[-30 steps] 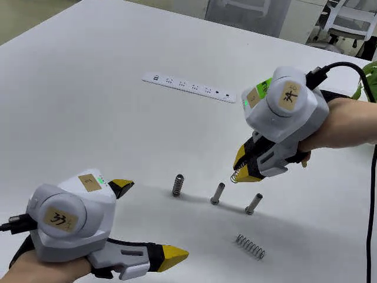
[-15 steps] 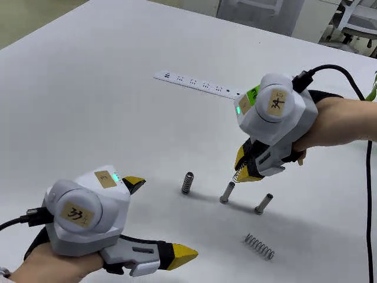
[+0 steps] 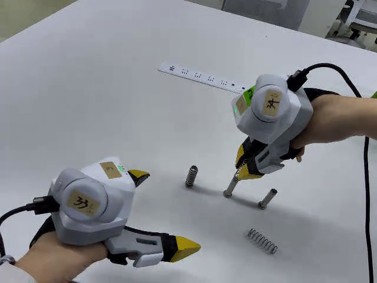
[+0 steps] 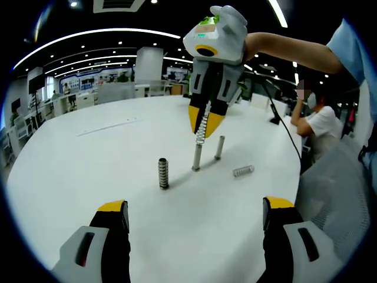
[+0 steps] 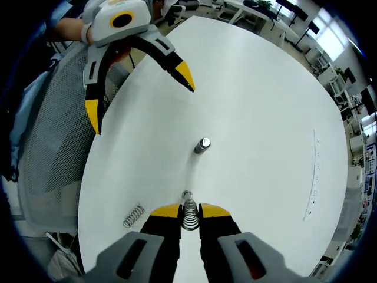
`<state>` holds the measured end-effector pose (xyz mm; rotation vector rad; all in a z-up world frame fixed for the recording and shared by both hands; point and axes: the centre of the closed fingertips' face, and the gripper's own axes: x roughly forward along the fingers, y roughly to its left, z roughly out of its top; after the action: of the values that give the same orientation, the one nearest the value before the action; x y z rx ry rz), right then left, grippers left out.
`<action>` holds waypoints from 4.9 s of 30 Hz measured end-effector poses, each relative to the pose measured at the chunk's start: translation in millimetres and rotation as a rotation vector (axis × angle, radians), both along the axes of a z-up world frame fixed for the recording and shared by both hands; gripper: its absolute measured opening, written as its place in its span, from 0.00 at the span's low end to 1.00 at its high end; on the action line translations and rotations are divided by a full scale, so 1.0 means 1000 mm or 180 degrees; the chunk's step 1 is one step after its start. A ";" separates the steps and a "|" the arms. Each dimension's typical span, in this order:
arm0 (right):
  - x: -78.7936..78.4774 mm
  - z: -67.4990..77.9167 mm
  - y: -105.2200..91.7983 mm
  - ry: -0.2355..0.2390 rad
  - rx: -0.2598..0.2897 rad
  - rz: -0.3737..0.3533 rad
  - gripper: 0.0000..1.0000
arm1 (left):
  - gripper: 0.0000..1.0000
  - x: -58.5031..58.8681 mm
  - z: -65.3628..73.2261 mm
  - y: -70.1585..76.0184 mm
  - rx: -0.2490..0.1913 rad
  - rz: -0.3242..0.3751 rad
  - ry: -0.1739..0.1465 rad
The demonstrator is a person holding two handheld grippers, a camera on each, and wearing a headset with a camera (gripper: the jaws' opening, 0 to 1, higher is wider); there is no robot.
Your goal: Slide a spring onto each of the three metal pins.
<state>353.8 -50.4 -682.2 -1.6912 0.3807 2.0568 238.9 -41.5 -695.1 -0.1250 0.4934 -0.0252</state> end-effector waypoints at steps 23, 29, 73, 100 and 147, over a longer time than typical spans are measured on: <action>0.000 -0.004 0.001 0.0004 -0.0047 0.0022 0.12 | 0.95 0.000 -0.001 -0.001 -0.0026 -0.0007 0.0014; -0.002 -0.005 0.001 0.0018 -0.0070 0.0037 0.13 | 0.95 0.000 -0.002 -0.001 -0.0038 -0.0012 0.0018; -0.001 -0.054 -0.001 -0.0272 -0.0393 0.0187 0.13 | 0.93 0.000 -0.005 -0.001 -0.0095 -0.0010 0.0035; -0.001 -0.065 -0.003 -0.0240 -0.0437 0.0129 0.13 | 0.93 -0.001 -0.005 0.000 -0.0117 -0.0012 0.0029; -0.002 -0.024 -0.014 0.0546 0.0466 -0.0590 0.97 | 0.93 0.000 -0.006 -0.005 -0.0140 -0.0061 0.0045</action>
<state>351.8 -64.4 -706.2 -1.3473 0.4143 2.0443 238.5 -46.5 -701.5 -0.1635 0.5084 -0.0540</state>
